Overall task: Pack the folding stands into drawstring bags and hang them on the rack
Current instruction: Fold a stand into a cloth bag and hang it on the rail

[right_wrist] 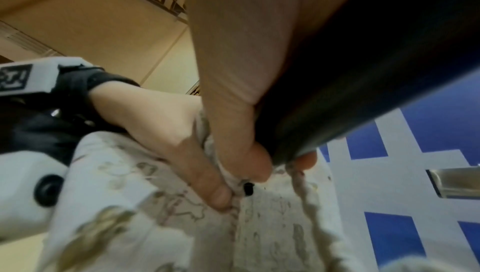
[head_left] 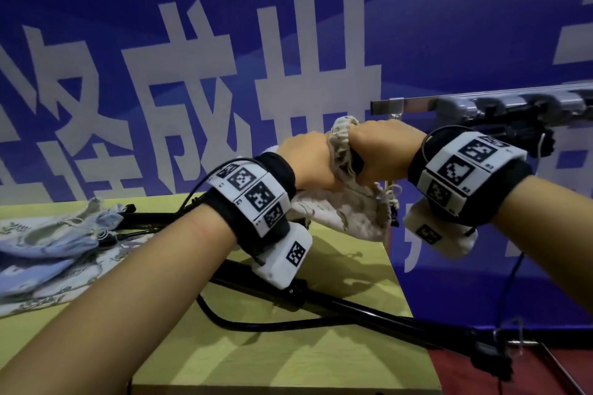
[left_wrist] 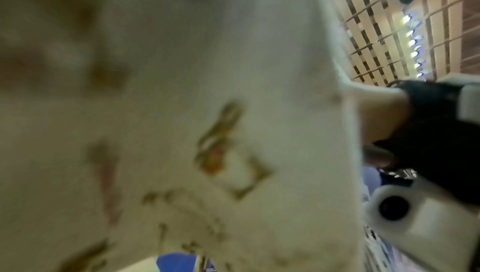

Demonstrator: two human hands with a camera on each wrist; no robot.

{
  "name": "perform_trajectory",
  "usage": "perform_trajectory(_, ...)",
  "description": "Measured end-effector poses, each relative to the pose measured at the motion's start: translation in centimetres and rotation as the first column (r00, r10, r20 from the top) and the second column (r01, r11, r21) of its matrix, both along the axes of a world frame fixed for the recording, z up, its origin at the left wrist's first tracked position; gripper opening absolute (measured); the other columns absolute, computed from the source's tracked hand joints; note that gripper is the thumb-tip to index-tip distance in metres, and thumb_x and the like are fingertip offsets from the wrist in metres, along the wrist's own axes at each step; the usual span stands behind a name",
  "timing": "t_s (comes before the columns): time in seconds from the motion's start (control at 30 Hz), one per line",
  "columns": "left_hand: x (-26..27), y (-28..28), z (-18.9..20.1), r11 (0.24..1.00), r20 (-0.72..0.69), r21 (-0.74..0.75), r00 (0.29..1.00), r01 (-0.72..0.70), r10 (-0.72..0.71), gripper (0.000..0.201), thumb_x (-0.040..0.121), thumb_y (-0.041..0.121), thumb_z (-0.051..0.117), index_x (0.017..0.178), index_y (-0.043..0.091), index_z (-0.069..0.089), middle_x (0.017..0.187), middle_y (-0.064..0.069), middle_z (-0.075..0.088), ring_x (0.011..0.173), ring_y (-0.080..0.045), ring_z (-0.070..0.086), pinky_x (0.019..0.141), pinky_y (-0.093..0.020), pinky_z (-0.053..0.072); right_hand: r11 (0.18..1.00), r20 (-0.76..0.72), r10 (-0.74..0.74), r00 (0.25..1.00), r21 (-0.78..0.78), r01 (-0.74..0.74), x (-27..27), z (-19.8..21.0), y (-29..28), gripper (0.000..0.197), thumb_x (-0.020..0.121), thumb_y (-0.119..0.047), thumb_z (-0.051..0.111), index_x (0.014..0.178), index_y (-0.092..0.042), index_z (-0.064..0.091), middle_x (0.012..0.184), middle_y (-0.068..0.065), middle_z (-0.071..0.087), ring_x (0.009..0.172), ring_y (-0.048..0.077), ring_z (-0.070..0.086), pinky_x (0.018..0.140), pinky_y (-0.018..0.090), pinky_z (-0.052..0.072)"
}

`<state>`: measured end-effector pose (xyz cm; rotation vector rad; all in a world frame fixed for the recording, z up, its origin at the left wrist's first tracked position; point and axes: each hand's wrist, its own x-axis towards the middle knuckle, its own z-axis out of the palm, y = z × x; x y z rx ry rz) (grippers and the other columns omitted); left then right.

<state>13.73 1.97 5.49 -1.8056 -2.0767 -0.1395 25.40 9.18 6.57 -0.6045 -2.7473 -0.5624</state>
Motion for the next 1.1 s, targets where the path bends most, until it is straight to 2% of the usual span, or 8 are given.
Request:
perform_trajectory(0.17,-0.1,0.3,0.6,0.993,0.055,0.104,0.997,-0.056,0.05,0.022,0.076,0.03,0.067,0.083,0.022,0.048,0.066,0.007,0.042,0.068,-0.019,0.045,0.047,-0.024,0.026,0.995,-0.069,0.029,0.997,0.096,-0.022,0.4,0.7,0.5,0.037,0.081,-0.033,0.061,0.111,-0.014,0.052,0.091,0.004,0.059,0.082,0.026,0.056,0.066,0.033,0.042)
perform_trajectory(0.37,-0.5,1.1,1.9,0.978,0.249,0.184,0.967,-0.096,0.048,0.022,0.072,0.022,0.07,0.08,0.017,0.05,0.068,0.001,0.05,0.068,-0.024,0.051,0.047,-0.024,0.029,0.949,-0.312,0.252,0.916,-0.104,-0.296,2.5,3.4,1.9,0.009,0.082,-0.009,0.059,0.091,-0.006,0.058,0.095,0.008,0.06,0.093,0.029,0.053,0.08,0.036,0.042)
perform_trajectory(0.5,-1.4,1.8,2.6,0.971,0.398,0.201,0.916,-0.133,0.043,0.021,0.07,0.019,0.073,0.067,0.016,0.052,0.064,0.001,0.053,0.064,-0.02,0.053,0.045,-0.022,0.033,0.855,-0.677,0.236,0.697,-0.196,-0.48,4.5,4.4,3.0,0.019,0.078,0.005,0.055,0.081,-0.014,0.054,0.099,0.015,0.064,0.093,0.028,0.06,0.086,0.039,0.05)
perform_trajectory(0.57,-1.6,2.1,3.0,0.964,0.5,0.231,0.866,-0.135,0.002,0.014,0.07,0.014,0.073,0.074,0.011,0.061,0.065,0.0,0.057,0.063,-0.017,0.054,0.046,-0.022,0.036,0.817,-0.791,0.176,0.586,-0.215,-0.535,5.4,4.7,3.4,0.015,0.075,0.0,0.053,0.078,-0.015,0.053,0.087,0.008,0.062,0.081,0.011,0.06,0.08,0.025,0.05)
perform_trajectory(0.63,-1.8,2.3,3.2,0.954,0.605,0.268,0.794,-0.132,-0.06,0.013,0.069,0.009,0.074,0.078,0.006,0.065,0.07,-0.004,0.061,0.066,-0.016,0.055,0.049,-0.022,0.038,0.797,-0.862,0.118,0.493,-0.214,-0.565,6.1,4.8,3.9,0.012,0.068,-0.01,0.048,0.071,-0.02,0.053,0.076,-0.001,0.058,0.069,-0.002,0.053,0.072,0.014,0.043)
perform_trajectory(0.87,-0.9,3.1,3.9,0.919,0.828,0.376,0.488,-0.12,-0.275,0.023,0.073,-0.002,0.07,0.071,0.017,0.056,0.071,0.006,0.058,0.067,-0.007,0.054,0.055,-0.012,0.046,0.717,-0.984,-0.169,0.057,-0.162,-0.678,9.0,4.5,6.1,0.019,0.071,0.001,0.047,0.063,-0.017,0.048,0.045,-0.015,0.052,0.041,0.003,0.04,0.045,0.017,0.034)
perform_trajectory(0.93,-0.1,3.6,4.1,0.917,0.865,0.379,0.4,-0.122,-0.304,0.019,0.072,-0.001,0.07,0.078,0.014,0.061,0.073,0.005,0.059,0.069,-0.009,0.055,0.051,-0.01,0.045,0.704,-0.953,-0.277,0.121,-0.287,-0.649,9.4,4.5,6.5,0.027,0.08,0.005,0.047,0.065,-0.017,0.049,0.049,-0.012,0.054,0.042,0.003,0.041,0.046,0.018,0.034)
perform_trajectory(1.1,3.2,5.7,4.8,0.914,0.895,0.403,0.225,-0.04,-0.385,0.024,0.072,0.001,0.071,0.092,0.009,0.063,0.085,-0.005,0.065,0.069,-0.013,0.061,0.058,-0.02,0.05,0.568,-0.778,-0.419,0.468,-0.627,-0.533,9.8,4.4,6.5,0.016,0.089,-0.021,0.054,0.073,-0.016,0.053,0.084,0.011,0.054,0.073,0.022,0.049,0.066,0.032,0.04)
